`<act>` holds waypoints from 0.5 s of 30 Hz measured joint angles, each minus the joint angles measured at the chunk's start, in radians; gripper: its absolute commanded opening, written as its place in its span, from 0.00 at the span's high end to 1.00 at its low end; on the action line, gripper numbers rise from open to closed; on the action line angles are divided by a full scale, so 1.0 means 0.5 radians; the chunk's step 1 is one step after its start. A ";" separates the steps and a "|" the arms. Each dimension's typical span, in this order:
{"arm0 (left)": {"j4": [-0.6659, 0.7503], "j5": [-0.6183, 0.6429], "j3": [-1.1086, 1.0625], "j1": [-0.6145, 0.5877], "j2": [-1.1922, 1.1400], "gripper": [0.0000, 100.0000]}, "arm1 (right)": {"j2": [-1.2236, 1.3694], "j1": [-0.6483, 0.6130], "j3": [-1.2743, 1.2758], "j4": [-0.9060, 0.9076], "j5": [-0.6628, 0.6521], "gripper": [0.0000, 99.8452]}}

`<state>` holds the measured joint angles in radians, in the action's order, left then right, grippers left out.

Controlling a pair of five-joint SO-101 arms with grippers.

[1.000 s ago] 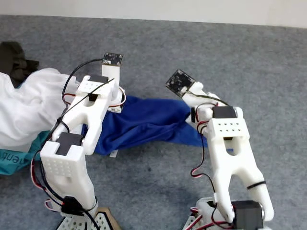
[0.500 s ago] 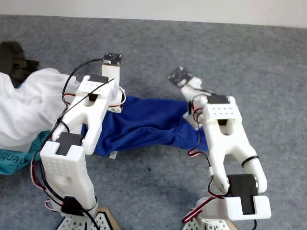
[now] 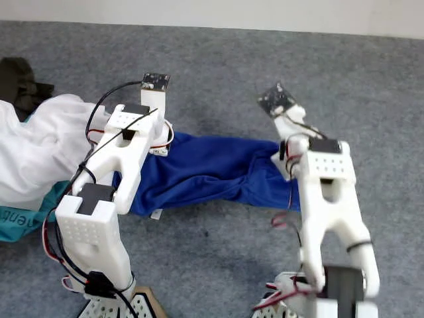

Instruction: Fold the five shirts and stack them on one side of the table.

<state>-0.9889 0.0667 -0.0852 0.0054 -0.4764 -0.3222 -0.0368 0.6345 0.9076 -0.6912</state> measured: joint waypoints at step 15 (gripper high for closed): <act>-0.212 0.006 0.009 -0.095 0.242 0.66 | -1.620 0.196 1.043 0.279 0.252 0.99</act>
<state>-1.0948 0.0698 -0.0806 -0.0422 -0.3552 -1.1324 0.0614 1.1561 1.0472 -0.5654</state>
